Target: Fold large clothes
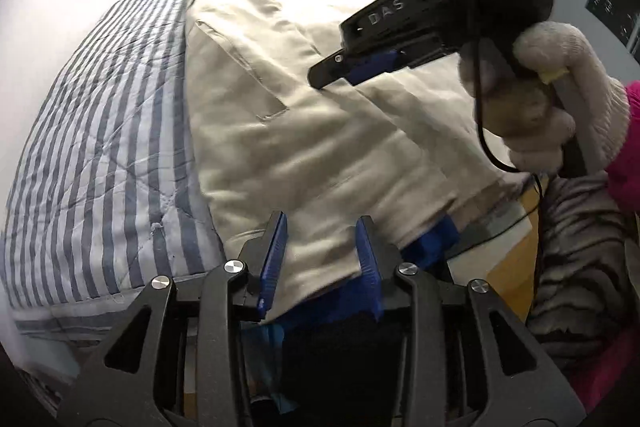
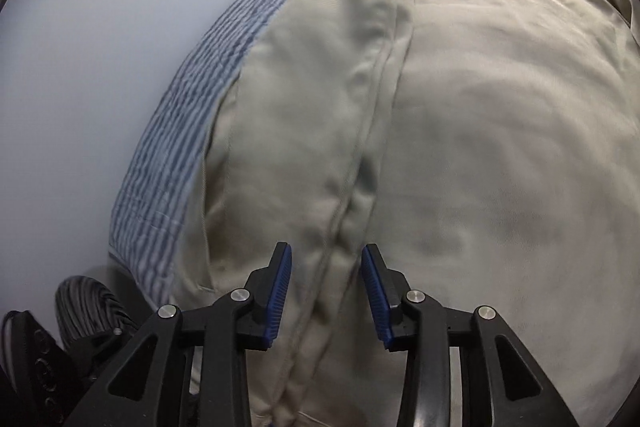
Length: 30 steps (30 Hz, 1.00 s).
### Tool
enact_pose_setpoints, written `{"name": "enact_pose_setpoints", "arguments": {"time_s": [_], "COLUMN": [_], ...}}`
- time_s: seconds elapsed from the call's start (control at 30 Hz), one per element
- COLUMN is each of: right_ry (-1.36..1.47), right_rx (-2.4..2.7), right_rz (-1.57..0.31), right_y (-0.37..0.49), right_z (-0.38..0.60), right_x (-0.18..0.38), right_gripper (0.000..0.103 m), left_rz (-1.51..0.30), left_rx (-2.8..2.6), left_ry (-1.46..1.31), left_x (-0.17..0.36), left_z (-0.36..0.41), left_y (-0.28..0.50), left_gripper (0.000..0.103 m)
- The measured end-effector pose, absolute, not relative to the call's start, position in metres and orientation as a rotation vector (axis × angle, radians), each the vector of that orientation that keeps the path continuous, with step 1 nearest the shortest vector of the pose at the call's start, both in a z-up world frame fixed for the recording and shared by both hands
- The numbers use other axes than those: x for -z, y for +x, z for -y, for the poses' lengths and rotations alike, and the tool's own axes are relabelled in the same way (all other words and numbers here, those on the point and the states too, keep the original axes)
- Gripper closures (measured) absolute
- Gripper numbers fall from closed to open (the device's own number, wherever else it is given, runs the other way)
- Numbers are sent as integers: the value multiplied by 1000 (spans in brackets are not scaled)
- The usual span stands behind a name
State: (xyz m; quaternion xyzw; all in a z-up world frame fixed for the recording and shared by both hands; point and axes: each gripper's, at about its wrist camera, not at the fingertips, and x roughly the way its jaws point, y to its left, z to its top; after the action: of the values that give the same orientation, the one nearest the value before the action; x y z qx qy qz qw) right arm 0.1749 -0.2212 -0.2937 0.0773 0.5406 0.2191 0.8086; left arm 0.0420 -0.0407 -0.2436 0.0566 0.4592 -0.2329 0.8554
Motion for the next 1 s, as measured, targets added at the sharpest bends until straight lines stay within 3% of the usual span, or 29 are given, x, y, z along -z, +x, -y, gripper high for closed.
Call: {"name": "enact_pose_setpoints", "arguments": {"time_s": [0.33,0.47,0.53,0.77,1.0], "right_ry": [158,132,127,62,7], "right_rx": [-460,-482,-490,-466,-337], "right_rz": [-869,-848,-855,-862,-923], "right_y": [193,241,272,363,434], "right_z": [225,205,193,147,142], "right_x": [216,192,186,201,250], "right_gripper": [65,78,79,79,80], "left_rz": [-870,-857,-865,-917,-984], "left_rx": [466,441,446,487,512], "left_ry": [-19,-19,-37,-43,-22], "left_x": [192,191,197,224,245], "left_z": [12,15,17,25,28], "left_y": [54,78,90,112,120], "left_gripper": [68,68,68,68,68]}}
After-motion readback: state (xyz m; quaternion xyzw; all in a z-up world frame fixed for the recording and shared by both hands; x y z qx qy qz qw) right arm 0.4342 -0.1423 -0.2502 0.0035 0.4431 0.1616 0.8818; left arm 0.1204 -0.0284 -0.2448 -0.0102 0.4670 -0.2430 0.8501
